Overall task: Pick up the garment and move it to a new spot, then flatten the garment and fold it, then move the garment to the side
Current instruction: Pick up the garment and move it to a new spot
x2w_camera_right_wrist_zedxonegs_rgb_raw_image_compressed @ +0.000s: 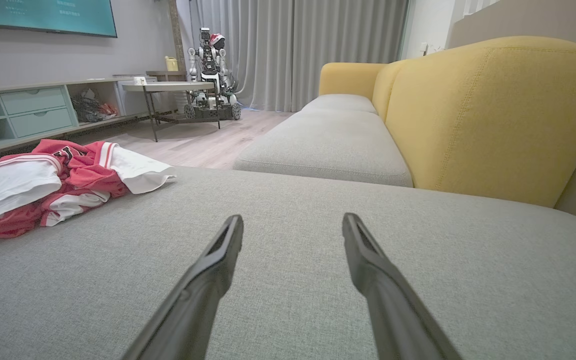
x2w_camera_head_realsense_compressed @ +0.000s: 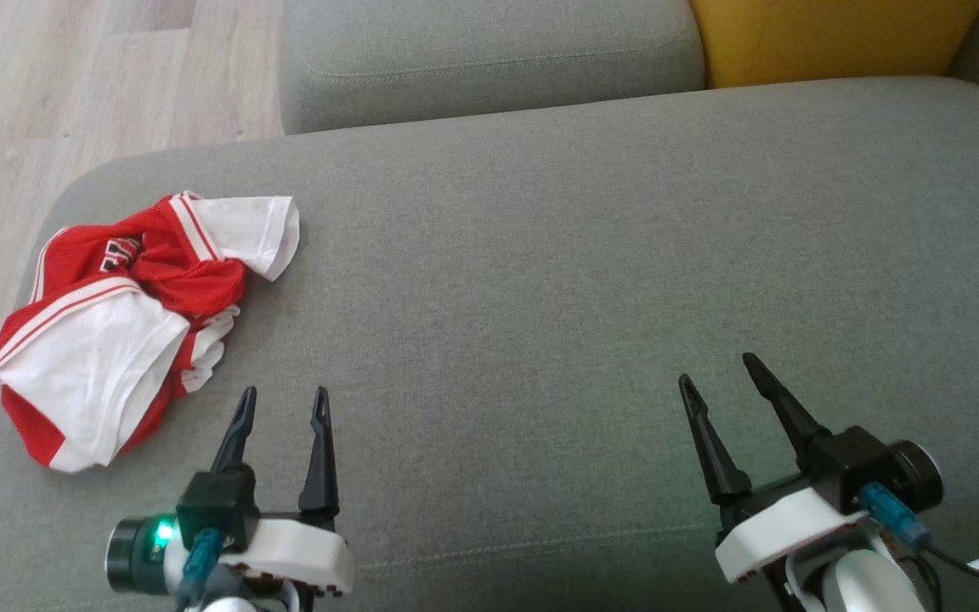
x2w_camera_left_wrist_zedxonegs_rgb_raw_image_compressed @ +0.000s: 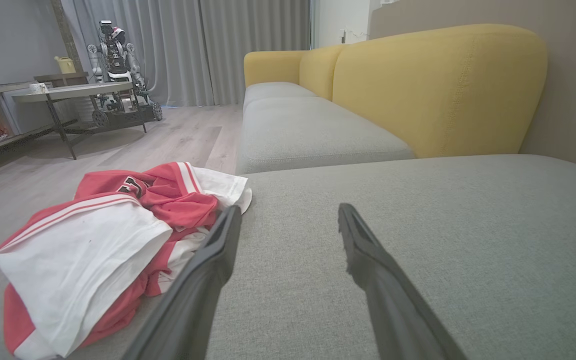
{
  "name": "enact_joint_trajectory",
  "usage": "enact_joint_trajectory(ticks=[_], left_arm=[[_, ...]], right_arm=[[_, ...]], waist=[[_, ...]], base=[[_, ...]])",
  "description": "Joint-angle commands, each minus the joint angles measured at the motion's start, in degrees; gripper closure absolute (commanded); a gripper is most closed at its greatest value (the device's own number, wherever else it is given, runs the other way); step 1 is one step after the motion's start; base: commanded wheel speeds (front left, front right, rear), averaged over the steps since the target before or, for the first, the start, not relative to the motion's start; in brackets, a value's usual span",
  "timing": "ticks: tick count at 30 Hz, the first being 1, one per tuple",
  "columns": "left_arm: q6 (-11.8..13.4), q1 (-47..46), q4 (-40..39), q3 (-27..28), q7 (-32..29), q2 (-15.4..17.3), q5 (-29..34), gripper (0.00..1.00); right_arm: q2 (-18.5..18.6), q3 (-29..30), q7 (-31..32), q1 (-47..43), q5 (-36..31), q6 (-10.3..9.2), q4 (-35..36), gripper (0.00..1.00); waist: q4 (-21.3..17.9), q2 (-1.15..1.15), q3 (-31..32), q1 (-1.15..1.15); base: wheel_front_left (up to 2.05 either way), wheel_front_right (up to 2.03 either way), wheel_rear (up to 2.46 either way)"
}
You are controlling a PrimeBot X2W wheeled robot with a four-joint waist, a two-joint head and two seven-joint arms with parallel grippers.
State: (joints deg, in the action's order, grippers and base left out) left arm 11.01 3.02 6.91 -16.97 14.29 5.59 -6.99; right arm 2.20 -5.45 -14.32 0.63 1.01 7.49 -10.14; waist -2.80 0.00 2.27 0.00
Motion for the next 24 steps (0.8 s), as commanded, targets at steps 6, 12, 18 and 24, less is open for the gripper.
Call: enact_joint_trajectory(ticks=[6,12,18,24], left_arm=[[-1.26,-2.22,-1.56,3.92,0.71,-1.05,1.60,0.00],[-1.81,-2.33,-1.54,4.85,0.71,-1.78,1.77,0.00],[-1.84,-2.23,-1.94,6.03,0.71,-2.31,1.11,0.00],[-1.30,-1.78,-3.88,8.04,0.71,-2.62,-1.16,0.00]], right_arm=[[0.67,-1.16,-0.68,2.21,-0.06,0.00,1.63,0.00],[0.67,-1.09,-0.68,1.79,-0.06,0.00,2.21,0.00],[0.67,-0.93,-0.68,1.37,0.87,0.00,2.93,0.00],[0.67,-1.70,-0.68,1.09,1.11,0.00,4.34,0.00]], waist=[[0.43,0.00,-0.17,0.00],[2.37,0.00,-0.35,0.00],[7.33,0.00,-0.57,0.00],[13.45,0.00,-0.91,0.00]], base=[[0.00,0.00,0.00],[0.00,0.00,0.00],[0.00,0.00,0.00],[0.00,0.00,0.00]])
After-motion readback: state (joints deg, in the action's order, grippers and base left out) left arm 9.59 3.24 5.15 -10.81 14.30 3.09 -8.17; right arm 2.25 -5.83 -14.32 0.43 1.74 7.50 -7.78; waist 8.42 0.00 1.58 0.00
